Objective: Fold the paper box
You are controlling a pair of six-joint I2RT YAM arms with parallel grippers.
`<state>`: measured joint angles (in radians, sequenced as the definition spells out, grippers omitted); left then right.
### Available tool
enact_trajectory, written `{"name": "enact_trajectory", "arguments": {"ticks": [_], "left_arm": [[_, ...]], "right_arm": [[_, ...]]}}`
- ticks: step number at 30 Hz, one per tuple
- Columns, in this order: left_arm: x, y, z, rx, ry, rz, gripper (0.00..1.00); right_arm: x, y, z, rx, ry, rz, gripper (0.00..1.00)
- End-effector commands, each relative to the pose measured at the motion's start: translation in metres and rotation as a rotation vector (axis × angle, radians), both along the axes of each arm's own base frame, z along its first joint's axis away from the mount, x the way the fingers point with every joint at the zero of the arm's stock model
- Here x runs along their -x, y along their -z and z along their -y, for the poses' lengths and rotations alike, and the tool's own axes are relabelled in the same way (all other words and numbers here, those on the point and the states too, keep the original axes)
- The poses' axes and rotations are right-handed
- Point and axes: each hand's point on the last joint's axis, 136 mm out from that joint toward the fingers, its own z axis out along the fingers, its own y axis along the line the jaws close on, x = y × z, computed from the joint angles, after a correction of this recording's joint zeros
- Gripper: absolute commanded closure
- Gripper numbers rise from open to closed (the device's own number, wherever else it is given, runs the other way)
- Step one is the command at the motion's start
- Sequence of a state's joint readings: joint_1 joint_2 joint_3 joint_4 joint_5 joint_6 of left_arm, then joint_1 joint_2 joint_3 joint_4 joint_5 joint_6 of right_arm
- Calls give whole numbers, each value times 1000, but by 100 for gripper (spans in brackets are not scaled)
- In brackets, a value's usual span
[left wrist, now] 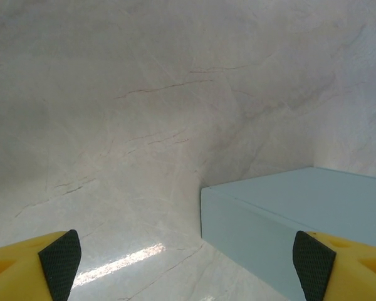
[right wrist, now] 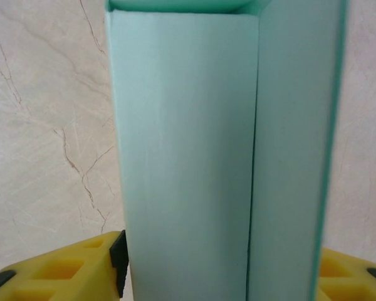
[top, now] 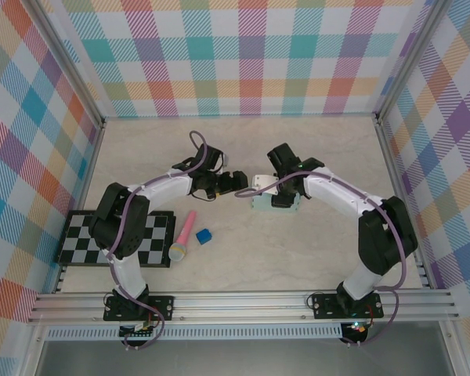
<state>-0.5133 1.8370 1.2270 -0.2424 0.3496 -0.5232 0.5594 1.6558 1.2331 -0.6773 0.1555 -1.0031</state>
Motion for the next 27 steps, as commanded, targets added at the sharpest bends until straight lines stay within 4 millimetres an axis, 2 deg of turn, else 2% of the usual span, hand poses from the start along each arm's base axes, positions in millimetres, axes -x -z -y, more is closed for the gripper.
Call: {"name": "enact_trajectory", "arguments": {"ticks": [1, 4, 6, 9, 11, 13, 16, 20, 25, 27], "left_arm": [[4, -22, -7, -18, 35, 70, 9], [-6, -38, -19, -55, 83, 204, 7], [-9, -58, -17, -33, 178, 345, 6], [-5, -90, -10, 43, 347, 668, 2], [4, -100, -3, 68, 463, 840, 2], [11, -94, 6, 67, 581, 892, 3], [6, -78, 21, 92, 634, 892, 5], [18, -62, 45, 125, 713, 934, 7], [54, -46, 65, 93, 861, 973, 10], [59, -46, 69, 104, 866, 989, 10]], "right_arm": [[5, 3, -4, -32, 16, -68, 43], [4, -1, -7, -68, 14, -69, 43], [4, 0, -4, -66, 13, -75, 45], [6, 1, -2, -72, -4, -86, 49], [6, 0, -3, -88, -14, -83, 51], [7, -1, -1, -103, -22, -88, 52], [13, -4, 0, -140, -42, -110, 53], [28, -8, 0, -211, -94, -154, 54], [34, -11, 7, -234, -113, -185, 54], [34, -10, 5, -243, -112, -191, 54]]}}
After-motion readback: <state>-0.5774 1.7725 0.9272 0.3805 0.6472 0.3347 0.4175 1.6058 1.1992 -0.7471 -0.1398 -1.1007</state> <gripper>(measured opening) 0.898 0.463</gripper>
